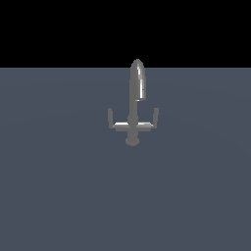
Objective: Turn on the faucet by rotating a designated handle.
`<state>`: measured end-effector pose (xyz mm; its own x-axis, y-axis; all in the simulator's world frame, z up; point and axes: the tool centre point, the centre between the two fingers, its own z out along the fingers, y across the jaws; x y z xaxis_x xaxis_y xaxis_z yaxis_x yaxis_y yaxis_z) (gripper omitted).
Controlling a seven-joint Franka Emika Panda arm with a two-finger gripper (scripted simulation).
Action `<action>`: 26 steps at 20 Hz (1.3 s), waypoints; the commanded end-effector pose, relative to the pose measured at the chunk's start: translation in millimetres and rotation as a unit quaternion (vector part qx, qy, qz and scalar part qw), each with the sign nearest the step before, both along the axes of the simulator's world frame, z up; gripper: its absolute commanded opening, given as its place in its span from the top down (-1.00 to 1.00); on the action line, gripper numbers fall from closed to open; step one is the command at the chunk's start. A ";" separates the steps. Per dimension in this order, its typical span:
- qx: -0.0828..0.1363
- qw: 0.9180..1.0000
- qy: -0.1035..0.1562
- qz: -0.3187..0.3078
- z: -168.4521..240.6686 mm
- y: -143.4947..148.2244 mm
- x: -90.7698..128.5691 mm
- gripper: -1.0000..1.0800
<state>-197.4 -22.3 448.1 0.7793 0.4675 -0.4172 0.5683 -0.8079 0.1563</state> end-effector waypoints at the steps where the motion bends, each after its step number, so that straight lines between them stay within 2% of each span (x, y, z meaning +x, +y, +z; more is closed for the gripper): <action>1: -0.012 0.999 0.027 0.037 -3.6 -2.2 7.4 1.00; 7: -0.035 0.988 0.094 0.121 -12.7 -6.2 25.7 1.00; 13: -0.052 0.964 0.164 0.201 -22.4 -8.8 45.1 1.00; 19: -0.064 0.930 0.235 0.275 -33.1 -9.8 65.5 1.00; 26: -0.071 0.877 0.317 0.353 -47.1 -9.0 90.0 1.00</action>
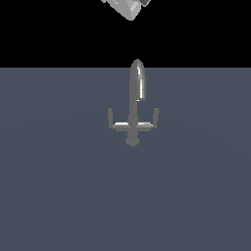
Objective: Turn on the faucet by rotating a designated handle.
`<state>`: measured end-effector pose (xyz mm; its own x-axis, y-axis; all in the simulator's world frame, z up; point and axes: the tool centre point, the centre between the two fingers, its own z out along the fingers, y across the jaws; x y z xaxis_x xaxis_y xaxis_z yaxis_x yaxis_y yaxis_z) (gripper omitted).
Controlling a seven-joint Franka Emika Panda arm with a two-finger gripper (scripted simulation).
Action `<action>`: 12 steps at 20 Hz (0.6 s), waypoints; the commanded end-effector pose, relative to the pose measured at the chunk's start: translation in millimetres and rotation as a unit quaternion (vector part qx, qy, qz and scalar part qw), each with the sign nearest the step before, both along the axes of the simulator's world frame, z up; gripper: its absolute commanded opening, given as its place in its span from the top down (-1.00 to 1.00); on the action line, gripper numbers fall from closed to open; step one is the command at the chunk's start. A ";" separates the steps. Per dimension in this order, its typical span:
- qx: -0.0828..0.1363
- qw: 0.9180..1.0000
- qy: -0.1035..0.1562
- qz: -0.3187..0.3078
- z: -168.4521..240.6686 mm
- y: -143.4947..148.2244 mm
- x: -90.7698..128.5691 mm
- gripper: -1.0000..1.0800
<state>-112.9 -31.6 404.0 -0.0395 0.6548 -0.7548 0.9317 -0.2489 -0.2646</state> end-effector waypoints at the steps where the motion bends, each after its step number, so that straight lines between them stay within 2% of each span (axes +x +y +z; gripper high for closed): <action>1: -0.005 0.999 0.034 0.029 -5.3 0.6 9.0 1.00; 6: -0.013 0.991 0.102 0.084 -16.8 2.8 26.8 1.00; 12: -0.021 0.972 0.184 0.144 -32.1 6.8 48.1 1.00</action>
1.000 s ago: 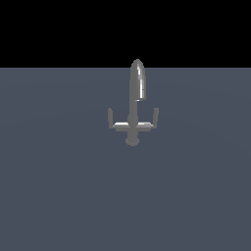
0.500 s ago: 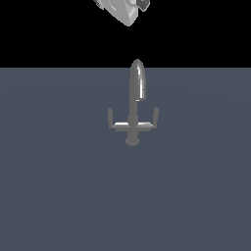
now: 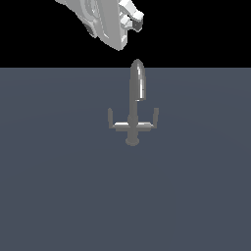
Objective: Turn on the faucet by rotating a designated handle.
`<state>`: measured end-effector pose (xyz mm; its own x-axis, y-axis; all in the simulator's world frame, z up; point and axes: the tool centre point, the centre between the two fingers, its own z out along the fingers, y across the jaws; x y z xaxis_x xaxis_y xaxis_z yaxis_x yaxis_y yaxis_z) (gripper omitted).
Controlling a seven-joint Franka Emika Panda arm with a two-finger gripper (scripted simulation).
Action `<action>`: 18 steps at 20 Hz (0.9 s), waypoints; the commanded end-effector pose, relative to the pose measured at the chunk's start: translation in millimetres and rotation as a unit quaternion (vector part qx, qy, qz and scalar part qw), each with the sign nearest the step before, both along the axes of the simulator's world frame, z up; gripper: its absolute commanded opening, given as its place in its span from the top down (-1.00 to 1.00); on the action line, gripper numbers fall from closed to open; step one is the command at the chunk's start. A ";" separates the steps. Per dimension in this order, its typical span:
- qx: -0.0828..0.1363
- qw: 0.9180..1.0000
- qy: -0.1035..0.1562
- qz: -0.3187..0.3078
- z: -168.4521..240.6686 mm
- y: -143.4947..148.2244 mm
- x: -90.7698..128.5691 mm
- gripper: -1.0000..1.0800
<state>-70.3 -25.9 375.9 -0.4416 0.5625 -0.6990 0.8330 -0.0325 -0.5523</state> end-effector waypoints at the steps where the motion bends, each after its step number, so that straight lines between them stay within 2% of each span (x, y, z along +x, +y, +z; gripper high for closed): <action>1: -0.004 0.999 0.036 0.025 -6.7 1.9 9.0 1.00; 5: -0.009 0.994 0.092 0.062 -18.1 5.5 22.9 1.00; 9: -0.014 0.984 0.147 0.096 -30.2 9.7 36.5 1.00; 13: -0.019 0.971 0.203 0.128 -43.2 14.4 49.6 1.00; 18: -0.024 0.948 0.270 0.164 -60.4 20.9 65.2 1.00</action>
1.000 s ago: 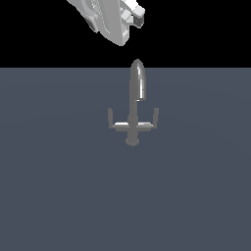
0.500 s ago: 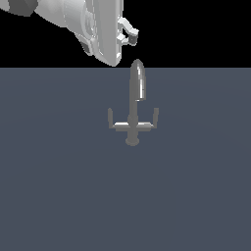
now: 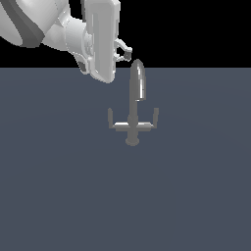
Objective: Turn on the faucet by rotating a designated handle.
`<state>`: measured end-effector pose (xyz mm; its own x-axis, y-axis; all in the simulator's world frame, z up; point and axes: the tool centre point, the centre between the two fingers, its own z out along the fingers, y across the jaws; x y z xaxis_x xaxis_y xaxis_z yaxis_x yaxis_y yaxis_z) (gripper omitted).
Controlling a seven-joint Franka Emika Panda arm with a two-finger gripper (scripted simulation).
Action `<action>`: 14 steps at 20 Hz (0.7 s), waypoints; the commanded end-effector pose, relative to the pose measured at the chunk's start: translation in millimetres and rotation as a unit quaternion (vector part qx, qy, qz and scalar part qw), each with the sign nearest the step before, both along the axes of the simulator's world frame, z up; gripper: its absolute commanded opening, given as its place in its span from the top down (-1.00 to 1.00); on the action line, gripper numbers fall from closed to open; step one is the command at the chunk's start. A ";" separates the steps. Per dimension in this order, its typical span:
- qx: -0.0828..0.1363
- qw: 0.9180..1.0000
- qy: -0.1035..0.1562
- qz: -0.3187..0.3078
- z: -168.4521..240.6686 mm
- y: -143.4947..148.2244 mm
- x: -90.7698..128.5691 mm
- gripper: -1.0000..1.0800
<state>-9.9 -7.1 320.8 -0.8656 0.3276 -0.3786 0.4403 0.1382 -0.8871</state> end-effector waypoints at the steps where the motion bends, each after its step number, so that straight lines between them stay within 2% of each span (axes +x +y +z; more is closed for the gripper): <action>1: -0.004 0.999 0.036 0.018 -8.9 3.4 7.8 1.00; 7: -0.012 0.991 0.120 0.058 -31.3 12.0 24.8 1.00; 14: -0.022 0.972 0.215 0.097 -59.3 22.6 42.3 1.00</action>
